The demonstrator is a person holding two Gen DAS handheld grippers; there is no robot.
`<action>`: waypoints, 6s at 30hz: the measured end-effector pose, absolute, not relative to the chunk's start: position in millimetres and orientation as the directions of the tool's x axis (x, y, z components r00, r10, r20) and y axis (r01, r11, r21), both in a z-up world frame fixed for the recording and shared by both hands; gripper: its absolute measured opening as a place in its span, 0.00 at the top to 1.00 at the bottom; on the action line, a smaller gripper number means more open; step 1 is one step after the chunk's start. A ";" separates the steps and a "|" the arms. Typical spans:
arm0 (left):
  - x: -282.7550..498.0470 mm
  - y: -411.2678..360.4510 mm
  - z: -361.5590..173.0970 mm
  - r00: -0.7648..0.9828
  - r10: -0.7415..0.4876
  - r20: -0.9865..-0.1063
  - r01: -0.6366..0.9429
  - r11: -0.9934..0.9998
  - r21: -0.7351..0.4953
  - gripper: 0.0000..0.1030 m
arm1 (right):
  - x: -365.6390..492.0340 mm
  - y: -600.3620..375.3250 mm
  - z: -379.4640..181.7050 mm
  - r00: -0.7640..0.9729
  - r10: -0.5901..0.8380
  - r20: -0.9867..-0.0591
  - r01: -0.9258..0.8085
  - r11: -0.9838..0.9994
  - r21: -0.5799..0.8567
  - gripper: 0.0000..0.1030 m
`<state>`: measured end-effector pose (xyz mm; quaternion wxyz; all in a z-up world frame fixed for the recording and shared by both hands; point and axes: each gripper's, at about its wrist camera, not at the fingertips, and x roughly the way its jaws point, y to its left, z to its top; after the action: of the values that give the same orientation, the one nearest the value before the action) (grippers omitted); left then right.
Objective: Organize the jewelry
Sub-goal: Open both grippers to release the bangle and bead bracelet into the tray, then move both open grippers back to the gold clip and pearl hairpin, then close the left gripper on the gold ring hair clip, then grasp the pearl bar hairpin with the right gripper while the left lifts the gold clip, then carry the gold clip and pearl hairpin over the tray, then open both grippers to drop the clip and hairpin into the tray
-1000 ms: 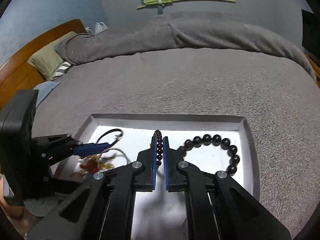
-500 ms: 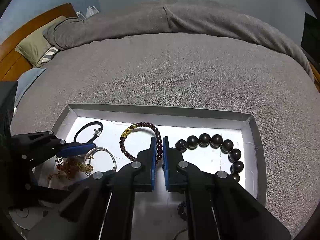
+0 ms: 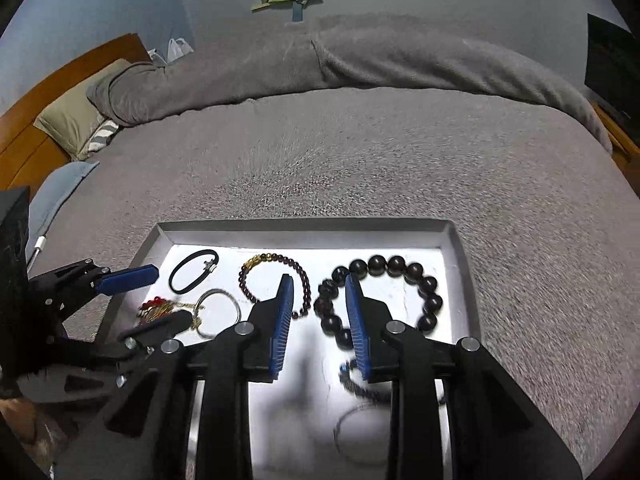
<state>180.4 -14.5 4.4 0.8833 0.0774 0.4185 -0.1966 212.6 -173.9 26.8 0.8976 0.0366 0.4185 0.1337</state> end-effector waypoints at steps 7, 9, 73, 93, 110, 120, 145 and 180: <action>150.4 -1.7 22.7 0.592 -0.270 -0.760 0.396 0.918 -0.019 0.39 | 177.1 -187.0 43.5 0.644 0.253 -0.722 -0.201 0.966 0.160 0.74; 142.1 -2.3 29.9 0.603 -0.264 -0.752 0.398 0.917 -0.003 0.39 | 162.8 -191.7 50.2 0.653 0.261 -0.711 -0.198 0.965 0.171 0.74; -27.1 -13.3 -31.6 0.608 -0.313 -0.729 0.362 0.927 -0.097 0.44 | 8.1 -181.3 -1.0 0.623 0.271 -0.734 -0.277 0.954 0.117 0.07; -31.0 46.6 -12.9 0.667 -0.239 -0.706 0.247 0.965 -0.093 0.50 | 13.1 -127.3 -10.4 0.607 0.339 -0.719 -0.312 0.933 0.177 0.09; -33.5 67.7 -17.7 0.674 -0.242 -0.698 0.230 0.967 -0.113 0.50 | 29.2 -74.8 -32.7 0.634 0.219 -0.742 -0.257 0.964 0.065 0.32; -31.7 64.3 -14.3 0.671 -0.250 -0.698 0.250 0.963 -0.105 0.50 | 22.3 -94.7 -17.8 0.649 0.259 -0.715 -0.272 0.957 0.101 0.33; 149.5 -18.4 22.1 0.473 -0.452 -0.757 0.476 0.854 -0.213 0.50 | 127.7 -131.4 0.0 0.614 0.324 -0.719 -0.463 0.887 0.005 0.33; 189.3 -38.0 -19.3 0.380 -0.417 -0.826 0.423 0.872 -0.246 0.50 | 178.3 -135.5 -15.3 0.373 0.340 -0.864 -0.524 0.845 0.106 0.30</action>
<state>189.3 -38.0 -19.3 0.8305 0.0030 0.4962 -0.2530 178.3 -135.5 -15.3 0.8232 -0.0933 0.4947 0.2624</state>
